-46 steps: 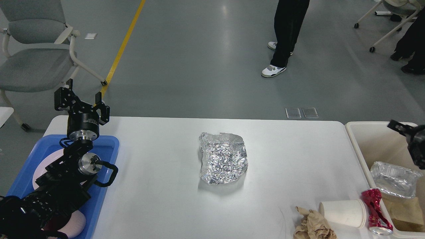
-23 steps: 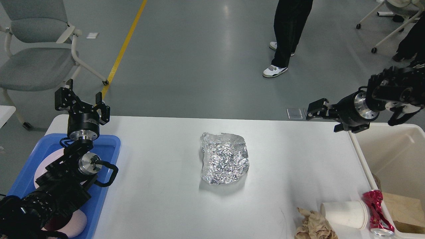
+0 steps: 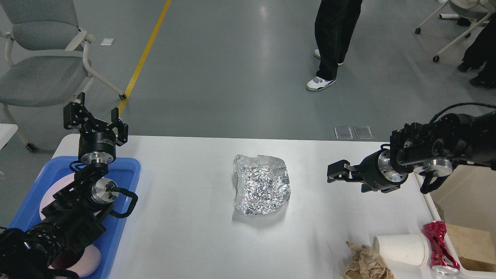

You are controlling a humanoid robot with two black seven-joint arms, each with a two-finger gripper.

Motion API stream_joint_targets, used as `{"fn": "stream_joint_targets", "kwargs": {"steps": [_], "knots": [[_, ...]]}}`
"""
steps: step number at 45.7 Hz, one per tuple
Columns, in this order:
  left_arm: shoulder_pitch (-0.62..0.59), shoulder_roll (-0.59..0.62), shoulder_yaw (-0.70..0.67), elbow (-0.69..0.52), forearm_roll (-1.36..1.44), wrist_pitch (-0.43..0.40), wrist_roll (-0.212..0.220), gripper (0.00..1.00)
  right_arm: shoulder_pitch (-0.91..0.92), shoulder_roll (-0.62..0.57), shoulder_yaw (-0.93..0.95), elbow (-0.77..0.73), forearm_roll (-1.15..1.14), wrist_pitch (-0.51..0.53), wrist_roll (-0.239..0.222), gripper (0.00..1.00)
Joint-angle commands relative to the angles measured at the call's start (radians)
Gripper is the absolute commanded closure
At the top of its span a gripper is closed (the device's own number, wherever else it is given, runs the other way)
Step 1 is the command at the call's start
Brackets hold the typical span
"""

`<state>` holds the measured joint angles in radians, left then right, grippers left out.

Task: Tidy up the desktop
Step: 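Bring the right gripper back to the crumpled foil wrap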

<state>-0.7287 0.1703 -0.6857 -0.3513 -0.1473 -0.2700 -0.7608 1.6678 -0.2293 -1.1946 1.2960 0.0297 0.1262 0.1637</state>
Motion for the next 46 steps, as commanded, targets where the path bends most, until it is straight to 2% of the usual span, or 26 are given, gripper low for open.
{"fn": "stream_joint_targets", "kwargs": {"steps": [1, 9, 22, 43, 46], "knots": [[0.002, -0.002, 0.0, 0.0, 0.0, 0.0, 0.0, 0.04, -0.1, 0.091, 0.004, -0.092, 0.045, -0.063, 0.007, 0.0], [0.0, -0.002, 0.0, 0.0, 0.0, 0.0, 0.0, 0.04, -0.146, 0.221, 0.004, -0.179, 0.102, -0.076, 0.008, 0.0], [0.002, -0.002, 0.0, 0.0, 0.0, 0.0, 0.0, 0.04, -0.201, 0.39, 0.001, -0.188, 0.225, -0.074, 0.008, 0.0], [0.002, -0.002, 0.0, -0.002, 0.0, -0.002, 0.0, 0.04, -0.321, 0.406, 0.026, -0.334, 0.323, -0.097, 0.005, 0.0], [0.002, -0.002, 0.0, -0.002, 0.0, -0.002, 0.0, 0.04, -0.342, 0.41, 0.026, -0.356, 0.34, -0.118, 0.005, 0.04]]}}
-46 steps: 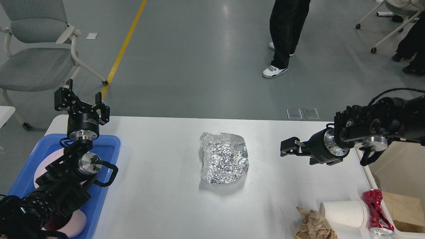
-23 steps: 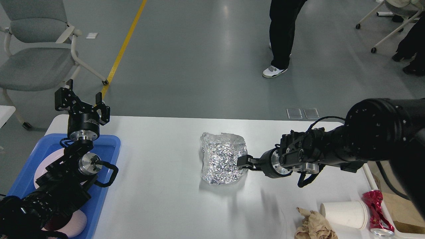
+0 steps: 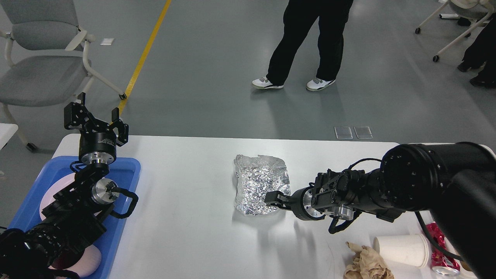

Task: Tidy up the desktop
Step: 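Bring the right gripper back to the crumpled foil wrap, then grasp the crumpled foil wrap with the right gripper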

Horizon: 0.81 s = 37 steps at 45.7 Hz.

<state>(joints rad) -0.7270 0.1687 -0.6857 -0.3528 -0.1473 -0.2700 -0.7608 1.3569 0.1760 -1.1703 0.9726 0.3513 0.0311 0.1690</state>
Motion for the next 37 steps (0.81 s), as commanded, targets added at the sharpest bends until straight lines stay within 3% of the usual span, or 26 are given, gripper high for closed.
{"fn": "stream_joint_targets", "kwargs": {"steps": [1, 8, 11, 13, 37], "knots": [[0.0, 0.0, 0.0, 0.0, 0.0, -0.002, 0.0, 0.04, -0.041, 0.01, 0.001, -0.035, 0.024, -0.031, 0.0, 0.07], [0.0, 0.0, 0.0, 0.0, 0.0, -0.002, 0.0, 0.04, -0.082, 0.019, 0.001, -0.058, 0.035, -0.06, 0.0, 0.59], [0.0, 0.0, 0.0, 0.0, 0.0, -0.002, 0.0, 0.04, -0.087, 0.019, 0.003, -0.063, 0.035, -0.062, 0.001, 0.73], [0.0, 0.0, 0.0, 0.0, 0.0, 0.0, 0.0, 0.04, -0.088, 0.019, 0.003, -0.064, 0.034, -0.063, 0.001, 1.0], [0.004, 0.002, -0.003, 0.0, 0.0, -0.002, 0.0, 0.04, -0.075, 0.03, 0.004, -0.063, 0.035, -0.086, 0.0, 1.0]]}}
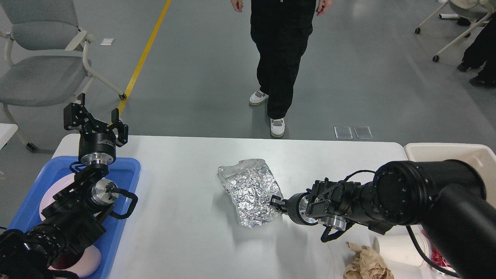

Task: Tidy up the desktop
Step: 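Grasp the crumpled foil wrap with the right gripper, then lift the foil wrap and drop it into the white bin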

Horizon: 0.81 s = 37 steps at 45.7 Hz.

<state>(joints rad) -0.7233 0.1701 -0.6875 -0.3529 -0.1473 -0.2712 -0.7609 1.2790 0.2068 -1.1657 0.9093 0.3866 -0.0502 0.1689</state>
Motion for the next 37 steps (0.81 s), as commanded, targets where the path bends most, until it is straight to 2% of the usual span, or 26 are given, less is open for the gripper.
{"fn": "stream_joint_targets", "kwargs": {"steps": [1, 9, 14, 19, 25, 29, 32, 35, 37], "knots": [[0.001, 0.0, -0.001, 0.0, 0.0, 0.0, 0.0, 0.04, 0.005, -0.001, 0.0, 0.002, 0.0, -0.005, 0.0, 1.0], [0.001, 0.0, -0.001, 0.0, 0.0, 0.0, 0.0, 0.04, 0.04, -0.018, -0.005, 0.029, -0.003, -0.004, 0.001, 1.0], [0.001, 0.0, -0.001, 0.0, 0.0, 0.0, 0.0, 0.04, 0.118, -0.073, -0.008, 0.094, -0.022, 0.003, 0.004, 1.0], [0.001, 0.0, -0.001, 0.0, 0.0, 0.0, 0.0, 0.04, 0.252, -0.15, -0.025, 0.218, -0.043, 0.012, 0.004, 1.0], [0.001, 0.0, -0.001, 0.0, 0.0, 0.0, 0.0, 0.04, 0.504, -0.276, -0.058, 0.443, -0.187, 0.036, 0.009, 1.0], [0.001, 0.0, -0.001, 0.0, 0.0, 0.0, 0.0, 0.04, 0.702, -0.363, -0.068, 0.586, -0.287, 0.113, 0.014, 1.0], [0.001, 0.0, -0.001, 0.0, 0.0, 0.001, 0.0, 0.04, 0.865, -0.42, -0.068, 0.672, -0.33, 0.237, 0.014, 1.0], [0.002, 0.002, -0.001, 0.0, 0.0, 0.0, 0.0, 0.04, 0.962, -0.448, -0.068, 0.717, -0.333, 0.32, 0.012, 1.0], [0.002, 0.002, -0.001, 0.0, 0.0, 0.0, 0.0, 0.04, 0.985, -0.458, -0.068, 0.726, -0.33, 0.329, 0.011, 1.0]]}}
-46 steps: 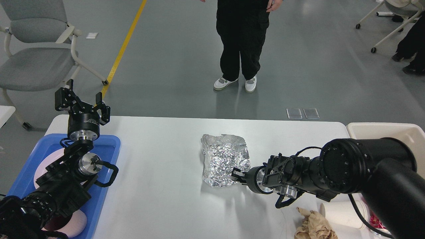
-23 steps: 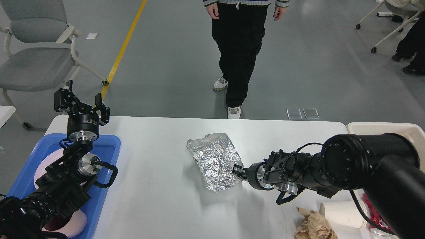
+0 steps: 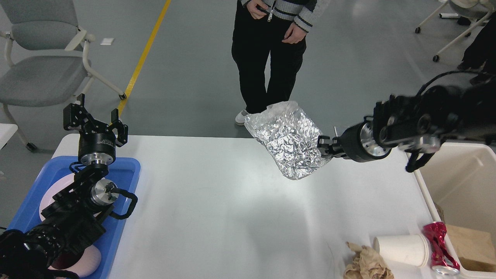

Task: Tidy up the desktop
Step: 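Lift the foil wrap and drop it into the white bin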

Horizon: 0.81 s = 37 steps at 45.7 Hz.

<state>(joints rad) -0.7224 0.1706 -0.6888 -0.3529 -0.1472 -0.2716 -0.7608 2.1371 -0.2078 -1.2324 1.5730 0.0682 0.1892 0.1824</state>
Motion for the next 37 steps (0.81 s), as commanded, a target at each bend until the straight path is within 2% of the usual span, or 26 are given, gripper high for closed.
{"fn": "stream_joint_targets", "kwargs": {"steps": [1, 6, 12, 26, 33, 37], "knots": [[0.001, 0.001, 0.0, 0.0, 0.0, 0.0, 0.0, 0.04, 0.127, -0.047, -0.001, 0.062, -0.008, 0.082, -0.003, 1.0], [0.001, 0.001, 0.0, 0.0, 0.0, 0.002, 0.0, 0.04, 0.093, -0.062, -0.057, 0.042, -0.008, 0.006, -0.006, 1.0], [0.0, 0.001, 0.0, 0.0, 0.0, 0.0, 0.0, 0.04, -0.072, -0.096, -0.205, -0.072, -0.019, -0.108, -0.004, 1.0], [0.0, 0.001, 0.0, 0.0, 0.0, 0.0, 0.0, 0.04, -0.65, -0.311, -0.257, -0.617, 0.01, -0.214, -0.015, 1.0], [0.001, 0.001, 0.0, 0.0, 0.0, 0.0, 0.0, 0.04, -0.937, -0.334, -0.257, -0.887, 0.149, -0.26, -0.024, 1.0], [0.001, 0.001, 0.0, 0.0, 0.0, 0.0, 0.0, 0.04, -1.11, -0.331, -0.257, -1.042, 0.28, -0.284, -0.047, 1.0]]}}
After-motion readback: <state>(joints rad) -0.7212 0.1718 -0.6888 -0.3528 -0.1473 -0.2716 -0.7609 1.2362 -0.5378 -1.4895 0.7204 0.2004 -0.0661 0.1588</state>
